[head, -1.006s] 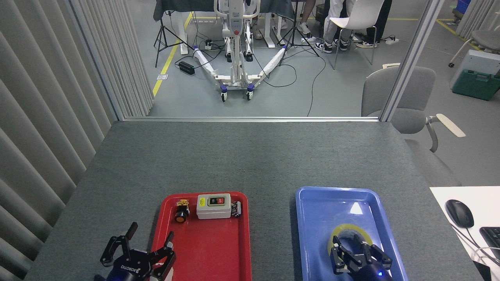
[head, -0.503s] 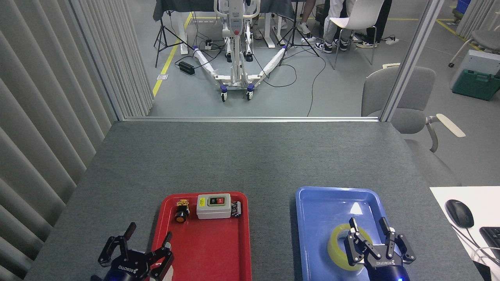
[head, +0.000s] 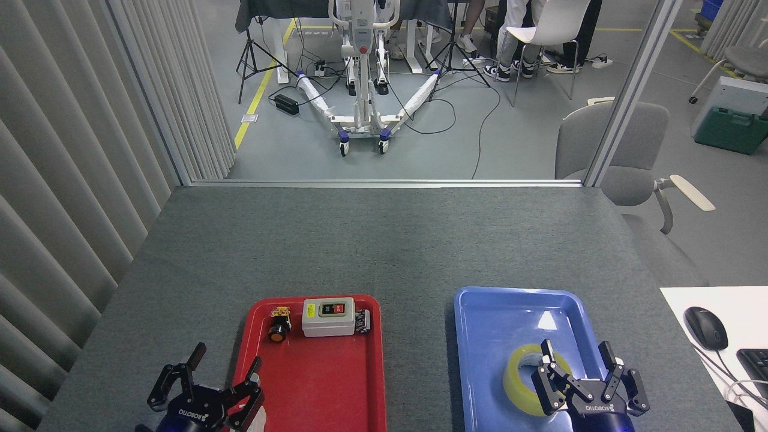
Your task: Place and move tape with both arms
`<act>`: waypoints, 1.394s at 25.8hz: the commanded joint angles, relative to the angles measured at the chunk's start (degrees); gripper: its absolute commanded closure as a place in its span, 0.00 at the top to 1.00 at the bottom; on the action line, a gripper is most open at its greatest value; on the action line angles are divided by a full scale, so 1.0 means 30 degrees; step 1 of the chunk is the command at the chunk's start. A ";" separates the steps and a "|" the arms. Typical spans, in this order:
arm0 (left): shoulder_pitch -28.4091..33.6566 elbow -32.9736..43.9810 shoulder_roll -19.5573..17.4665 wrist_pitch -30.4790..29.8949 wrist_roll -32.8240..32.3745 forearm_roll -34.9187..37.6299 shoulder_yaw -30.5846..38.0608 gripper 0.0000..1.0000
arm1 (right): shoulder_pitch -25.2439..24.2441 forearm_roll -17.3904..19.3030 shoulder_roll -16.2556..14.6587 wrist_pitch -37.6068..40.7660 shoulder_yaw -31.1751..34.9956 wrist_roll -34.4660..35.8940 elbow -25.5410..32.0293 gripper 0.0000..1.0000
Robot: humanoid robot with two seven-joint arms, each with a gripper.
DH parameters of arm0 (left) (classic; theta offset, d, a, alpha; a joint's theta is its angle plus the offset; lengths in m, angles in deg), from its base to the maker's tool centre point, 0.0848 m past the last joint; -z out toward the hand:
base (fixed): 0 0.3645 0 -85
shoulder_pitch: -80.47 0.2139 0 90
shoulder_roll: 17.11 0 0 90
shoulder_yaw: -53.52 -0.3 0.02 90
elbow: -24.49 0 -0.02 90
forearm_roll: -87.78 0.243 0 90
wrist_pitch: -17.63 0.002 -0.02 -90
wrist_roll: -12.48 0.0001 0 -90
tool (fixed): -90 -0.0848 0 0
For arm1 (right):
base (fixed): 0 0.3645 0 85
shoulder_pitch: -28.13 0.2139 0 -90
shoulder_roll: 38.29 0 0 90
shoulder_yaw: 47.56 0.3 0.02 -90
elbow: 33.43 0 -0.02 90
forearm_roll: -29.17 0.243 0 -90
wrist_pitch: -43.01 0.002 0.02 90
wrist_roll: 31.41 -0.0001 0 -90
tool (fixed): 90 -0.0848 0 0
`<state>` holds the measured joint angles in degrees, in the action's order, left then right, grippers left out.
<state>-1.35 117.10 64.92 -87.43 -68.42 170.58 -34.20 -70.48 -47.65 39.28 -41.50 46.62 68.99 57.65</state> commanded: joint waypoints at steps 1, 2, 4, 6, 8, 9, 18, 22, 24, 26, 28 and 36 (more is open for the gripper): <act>0.0000 -0.0021 0.0079 0.0243 -0.0047 -0.0001 0.0002 1.00 | -0.0119 0.0001 0.0158 -0.0013 0.0069 -0.0127 0.0110 0.99; 0.0000 -0.0021 0.0079 0.0301 -0.0076 -0.0001 0.0002 1.00 | -0.0119 0.0001 0.0246 -0.0013 0.0098 -0.0127 0.0110 0.99; 0.0000 0.0009 0.0108 0.0301 -0.0105 -0.0031 0.0031 1.00 | -0.0266 -0.0028 0.0481 -0.0013 0.0303 -0.0214 0.0139 0.99; 0.0000 0.0009 0.0108 0.0301 -0.0105 -0.0236 0.0031 1.00 | -0.0354 -0.0058 0.0627 -0.0071 0.0303 -0.0595 0.0227 0.99; 0.0000 0.0009 0.0108 0.0301 -0.0105 -0.0558 0.0090 1.00 | -0.0383 -0.0058 0.0656 -0.0071 0.0304 -0.0859 0.0286 0.99; 0.0000 0.0009 0.0108 0.0301 -0.0105 -0.0617 0.0178 1.00 | -0.0383 -0.0087 0.0686 -0.0101 0.0303 -0.0918 0.0315 0.99; 0.0234 0.0243 0.0343 0.1971 -0.0955 -0.0822 0.0324 1.00 | -0.0383 -0.0732 0.0979 -0.0511 0.0303 -0.0976 0.0374 0.99; 0.0439 0.0507 0.0313 0.2909 -0.1365 -0.0822 -0.0086 1.00 | -0.0383 -0.0907 0.1008 -0.0540 0.0303 -0.0976 0.0403 0.99; 0.0439 0.0507 0.0313 0.2909 -0.1365 -0.0822 -0.0115 1.00 | -0.0383 -0.1200 0.1008 -0.0687 0.0303 -0.0976 0.0403 0.99; 0.0469 0.0507 0.0313 0.2909 -0.1365 -0.0851 -0.0115 1.00 | -0.0412 -0.1552 0.1008 -0.0862 0.0274 -0.0976 0.0549 0.99; 0.0439 0.0507 0.0343 0.2938 -0.1336 -0.0851 -0.0115 1.00 | -0.0471 -0.1815 0.1037 -0.0892 0.0274 -0.0976 0.0667 0.99; 0.0439 0.0477 0.0401 0.2997 -0.1277 -0.1085 -0.0086 1.00 | -0.1145 -0.1845 0.1125 -0.0745 0.0303 -0.0976 0.1282 0.99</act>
<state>0.00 118.47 66.14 -78.54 -72.35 167.50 -34.48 -73.23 -53.20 42.55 -43.98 47.47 66.04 60.82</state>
